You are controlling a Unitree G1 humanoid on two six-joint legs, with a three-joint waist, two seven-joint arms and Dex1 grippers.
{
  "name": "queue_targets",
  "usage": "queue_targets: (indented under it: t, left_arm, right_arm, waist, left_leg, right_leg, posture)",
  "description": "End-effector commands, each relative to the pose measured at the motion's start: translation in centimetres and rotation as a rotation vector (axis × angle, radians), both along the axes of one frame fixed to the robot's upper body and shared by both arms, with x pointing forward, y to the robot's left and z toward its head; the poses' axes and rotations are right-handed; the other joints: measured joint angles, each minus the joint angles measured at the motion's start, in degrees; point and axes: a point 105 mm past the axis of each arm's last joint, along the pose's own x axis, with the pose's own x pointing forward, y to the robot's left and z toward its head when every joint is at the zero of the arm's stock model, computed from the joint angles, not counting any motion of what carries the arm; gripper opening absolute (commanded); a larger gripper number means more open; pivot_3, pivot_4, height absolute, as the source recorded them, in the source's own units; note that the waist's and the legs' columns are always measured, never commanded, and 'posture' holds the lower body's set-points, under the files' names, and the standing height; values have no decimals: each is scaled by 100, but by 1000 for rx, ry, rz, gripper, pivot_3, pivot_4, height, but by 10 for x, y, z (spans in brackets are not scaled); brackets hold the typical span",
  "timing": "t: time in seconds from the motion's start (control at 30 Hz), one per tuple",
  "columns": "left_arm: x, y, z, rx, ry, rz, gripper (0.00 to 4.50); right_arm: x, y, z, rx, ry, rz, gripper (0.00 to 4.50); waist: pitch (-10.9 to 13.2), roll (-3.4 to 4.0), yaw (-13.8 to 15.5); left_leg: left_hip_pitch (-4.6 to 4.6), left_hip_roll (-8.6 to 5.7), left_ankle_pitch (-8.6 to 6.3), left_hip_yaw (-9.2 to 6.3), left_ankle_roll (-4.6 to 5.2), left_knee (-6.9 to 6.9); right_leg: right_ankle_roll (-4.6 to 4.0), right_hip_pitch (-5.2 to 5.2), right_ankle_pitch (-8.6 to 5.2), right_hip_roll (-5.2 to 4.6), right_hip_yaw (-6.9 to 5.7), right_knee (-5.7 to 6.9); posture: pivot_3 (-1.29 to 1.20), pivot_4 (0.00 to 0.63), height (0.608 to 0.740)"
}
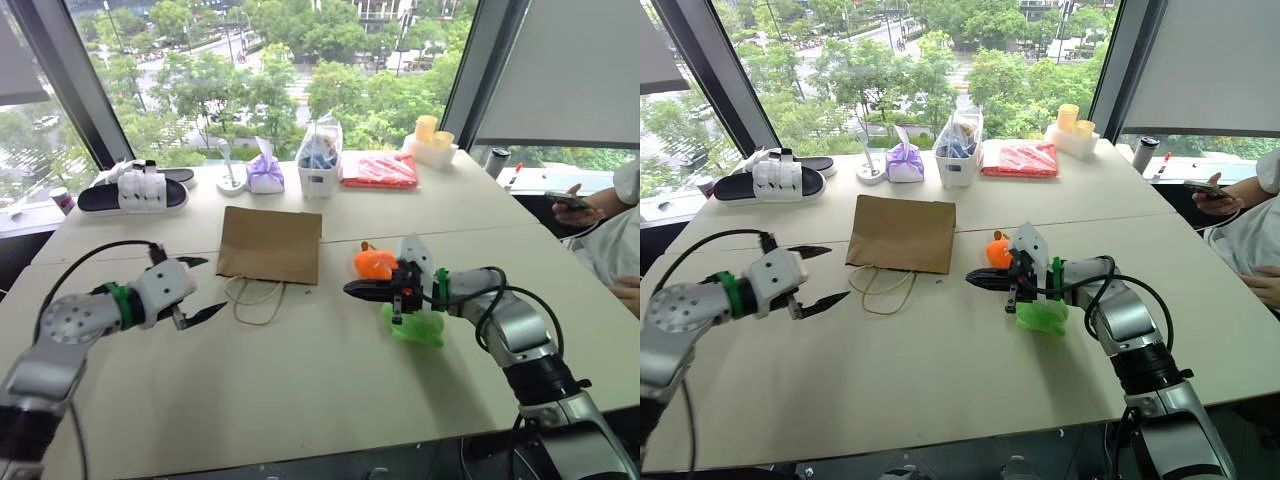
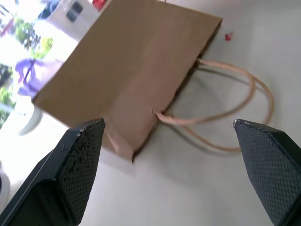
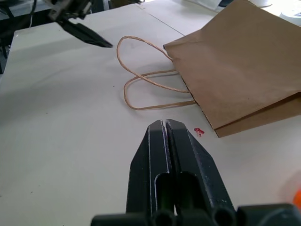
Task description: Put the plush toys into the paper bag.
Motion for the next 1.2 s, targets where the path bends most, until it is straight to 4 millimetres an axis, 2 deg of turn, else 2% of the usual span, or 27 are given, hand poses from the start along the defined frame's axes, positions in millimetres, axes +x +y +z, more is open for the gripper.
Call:
queue_targets:
  t: [0.03,0.13,0.3,0.33,0.4,0.63,0.8,0.87,1.0,1.1,1.2]
  left_arm:
    - [11,0,-1,69,-32,-42,4476]
    - [18,0,-7,93,-14,-65,4476]
    - [31,2,-3,93,-29,-72,4476]
    - [33,1,-2,88,-28,-73,4238]
    - [36,-3,0,64,-30,-91,3607]
    - [36,-17,1,2,-18,-139,56]
    - [34,-22,0,-44,36,-153,17]
    - [38,-24,11,-117,41,-132,17]
    - [45,-31,48,-301,53,-102,17]
    - [42,-42,68,-408,100,-124,17]
    - [34,-53,74,-465,152,-147,17]
  right_arm:
    - [-4,1,14,19,-63,-2,0]
    - [-4,0,13,19,-66,-18,0]
    - [-3,0,14,30,-70,-38,0]
    - [-3,0,13,30,-70,-39,0]
    - [-4,0,13,33,-72,-44,0]
    - [-3,0,13,37,-74,-50,0]
    - [-4,2,12,42,-72,-50,0]
    - [-5,7,12,59,-61,-43,0]
    - [-10,34,5,88,-48,-23,0]
    - [1,57,-2,145,-22,-99,0]
    - [12,78,-8,178,-18,-181,0]
  waist:
    - [0,0,-27]
    - [0,0,-29]
    - [0,0,-8]
    - [0,0,-6]
    - [0,0,8]
    - [0,0,-22]
    - [0,0,-17]
    - [0,0,-17]
    - [2,-6,-20]
    - [2,-6,-43]
    - [1,-4,-72]
  left_leg:
    - [0,1,0,2,0,-1]
    - [-1,3,0,5,1,-6]
    - [-5,1,0,6,1,0]
    - [-5,1,0,5,1,1]
    - [-5,1,0,4,1,3]
    - [-4,1,0,4,1,3]
    - [-3,1,0,3,2,4]
    - [-4,1,0,3,2,6]
    - [-5,1,1,-5,2,13]
    - [-3,1,1,-8,2,14]
    - [2,2,1,-13,1,12]
  right_leg:
    - [0,-3,0,0,0,2]
    - [0,-12,0,1,1,6]
    - [1,-10,0,0,0,7]
    - [1,-9,1,0,0,7]
    - [4,-9,2,1,-1,8]
    - [7,-8,3,2,0,11]
    - [7,-8,3,2,0,15]
    - [7,-8,3,2,0,16]
    - [7,-8,3,5,-2,25]
    - [7,-8,3,6,-3,31]
    - [7,-10,3,6,1,39]
  posture:
    - [0,150,740]
    - [0,150,740]
    - [0,150,740]
    - [0,150,740]
    - [0,150,740]
    - [0,150,740]
    - [0,150,740]
    - [0,150,740]
    - [0,150,740]
    - [0,150,740]
    - [0,150,740]
